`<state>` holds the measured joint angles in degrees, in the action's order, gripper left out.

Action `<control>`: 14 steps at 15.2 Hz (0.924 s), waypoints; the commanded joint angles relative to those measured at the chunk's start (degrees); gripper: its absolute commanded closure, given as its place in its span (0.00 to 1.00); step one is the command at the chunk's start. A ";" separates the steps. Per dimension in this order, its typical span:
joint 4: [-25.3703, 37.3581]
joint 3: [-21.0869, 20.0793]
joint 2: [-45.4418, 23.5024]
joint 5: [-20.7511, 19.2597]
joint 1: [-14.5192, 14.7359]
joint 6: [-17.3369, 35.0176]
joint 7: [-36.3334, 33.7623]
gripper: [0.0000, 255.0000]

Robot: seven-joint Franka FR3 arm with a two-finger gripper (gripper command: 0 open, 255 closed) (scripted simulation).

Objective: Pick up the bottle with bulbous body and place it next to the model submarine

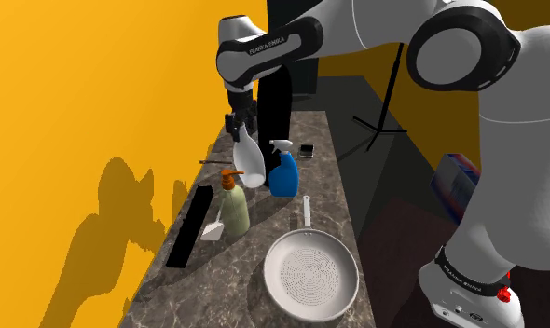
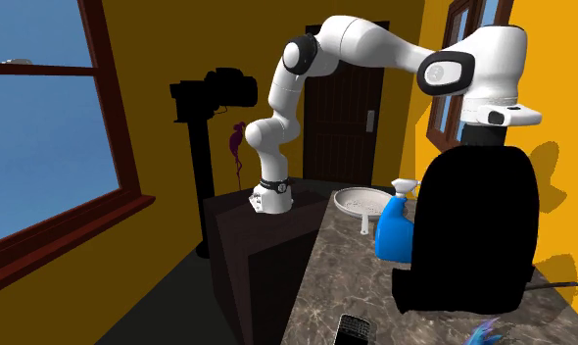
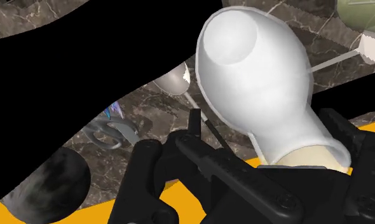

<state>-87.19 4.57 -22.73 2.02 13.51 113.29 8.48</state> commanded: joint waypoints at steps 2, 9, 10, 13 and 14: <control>-0.21 0.05 -0.03 -0.05 -0.04 -0.06 -0.01 0.00; 5.04 0.12 1.18 -0.20 -0.06 -6.52 -0.13 0.00; 5.05 0.12 1.18 -0.20 -0.06 -6.53 -0.13 0.00; 5.05 0.12 1.17 -0.20 -0.06 -6.53 -0.13 0.00; 5.05 0.12 1.17 -0.20 -0.06 -6.53 -0.13 0.00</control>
<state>-82.16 4.68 -21.55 1.82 13.45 106.79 8.35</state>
